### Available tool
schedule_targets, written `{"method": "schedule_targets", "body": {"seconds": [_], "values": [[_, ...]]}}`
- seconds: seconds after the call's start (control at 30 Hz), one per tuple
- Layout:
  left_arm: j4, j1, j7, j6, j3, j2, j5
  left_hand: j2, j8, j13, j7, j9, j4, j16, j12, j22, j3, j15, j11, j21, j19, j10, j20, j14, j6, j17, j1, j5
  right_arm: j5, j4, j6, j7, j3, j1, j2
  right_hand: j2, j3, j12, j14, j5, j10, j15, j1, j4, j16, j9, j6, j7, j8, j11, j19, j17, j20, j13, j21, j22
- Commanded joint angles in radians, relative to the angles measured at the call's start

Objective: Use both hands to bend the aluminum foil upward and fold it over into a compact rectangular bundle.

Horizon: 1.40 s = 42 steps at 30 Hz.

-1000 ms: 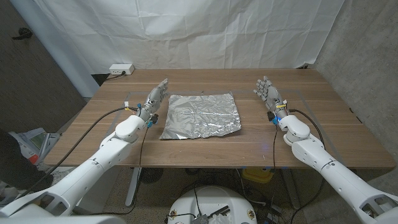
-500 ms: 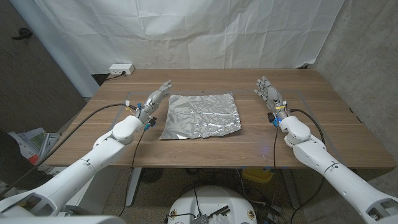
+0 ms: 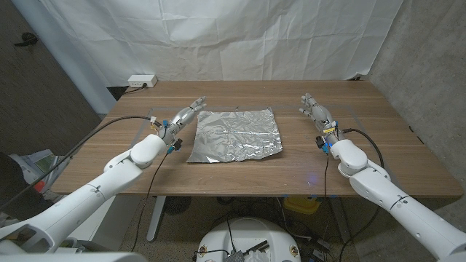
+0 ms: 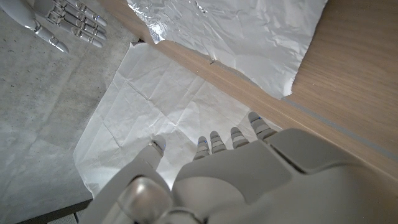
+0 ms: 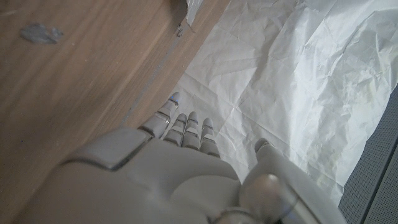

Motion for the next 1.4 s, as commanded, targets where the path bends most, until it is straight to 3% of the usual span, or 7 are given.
{"method": "schedule_targets", "body": {"seconds": [0.03,0.27,0.5,0.7,0.9,1.2,1.4], "values": [[-0.057,0.002,-0.009,0.057,0.014,0.051,0.087,0.007,0.001,0.003,-0.004,0.005,-0.009,0.0,0.003,0.003,0.004,-0.005,0.007,-0.001,-0.005,-0.002,-0.01,0.005,0.01,0.001,0.007,0.002,-0.119,-0.105,-0.07,-0.061,0.006,-0.068,-0.083,-0.002,0.002,0.004,0.006,0.005,0.01,0.005,0.013,-0.009,0.003,0.004,0.009,0.001,0.007,0.002,0.004,0.001,0.004,0.002,0.002,0.005],[-0.067,-0.002,-0.017,0.079,0.022,0.065,0.116,0.019,0.009,0.003,0.002,0.005,-0.012,0.001,0.01,0.004,0.011,0.0,0.005,-0.005,-0.001,0.032,-0.007,0.016,0.052,0.001,0.014,0.003,-0.187,-0.152,-0.111,-0.073,0.002,-0.089,-0.123,-0.007,0.001,0.006,0.009,0.004,0.017,0.006,0.018,-0.016,0.003,0.004,0.015,0.002,0.009,0.003,0.003,0.001,0.006,0.002,0.001,0.005],[-0.068,-0.018,-0.024,0.106,0.041,0.072,0.163,0.023,0.003,0.003,0.002,0.005,-0.013,0.021,0.009,0.004,0.015,-0.023,0.004,-0.006,0.014,0.054,-0.012,0.095,0.069,0.002,0.018,0.002,-0.249,-0.201,-0.166,-0.09,-0.004,-0.112,-0.155,-0.017,0.0,0.009,0.019,0.003,0.029,0.005,0.023,-0.026,0.005,0.004,0.027,0.001,0.011,0.003,0.002,0.001,0.009,0.002,0.0,0.005],[-0.08,-0.025,-0.032,0.133,0.053,0.083,0.194,0.021,0.003,0.003,0.002,0.005,-0.017,0.019,0.007,0.004,0.016,-0.023,0.001,-0.008,0.013,0.055,-0.014,0.1,0.075,0.002,0.02,0.002,-0.304,-0.244,-0.214,-0.122,-0.006,-0.132,-0.169,-0.023,0.001,0.012,0.034,0.003,0.042,0.004,0.033,-0.038,0.009,0.004,0.041,0.003,0.014,0.003,0.011,0.0,0.01,0.002,0.002,0.005],[-0.101,-0.027,-0.036,0.163,0.064,0.103,0.239,0.017,0.003,0.003,-0.001,0.005,-0.024,0.017,0.005,0.004,0.017,-0.028,0.0,-0.01,0.012,0.057,-0.016,0.106,0.082,0.001,0.026,0.001,-0.358,-0.283,-0.268,-0.155,-0.008,-0.15,-0.178,-0.03,0.008,0.023,0.08,0.0,0.091,0.005,0.061,-0.07,0.017,0.003,0.082,0.001,0.021,0.009,0.044,-0.001,0.014,0.002,0.009,0.005],[-0.128,-0.033,-0.081,0.21,0.079,0.131,0.271,0.008,0.005,0.003,-0.012,0.006,-0.052,0.015,0.004,0.003,0.021,-0.043,-0.006,-0.017,0.012,0.074,-0.031,0.134,0.11,0.0,0.049,-0.002,-0.403,-0.329,-0.335,-0.207,0.0,-0.185,-0.174,-0.033,0.014,0.027,0.108,-0.003,0.118,0.007,0.083,-0.093,0.02,0.003,0.108,-0.001,0.025,0.004,0.066,-0.001,0.017,0.001,0.013,0.004],[-0.158,-0.03,-0.1,0.246,0.084,0.162,0.304,0.007,0.006,0.003,-0.011,0.006,-0.082,0.014,0.004,0.002,0.028,-0.05,-0.011,-0.021,0.021,0.094,-0.038,0.159,0.134,0.0,0.075,-0.003,-0.463,-0.363,-0.404,-0.299,0.002,-0.218,-0.145,-0.038,0.027,0.043,0.221,-0.017,0.222,0.007,0.127,-0.146,0.034,0.005,0.201,0.01,0.037,0.007,0.166,0.0,0.028,0.002,0.033,0.005]]}}
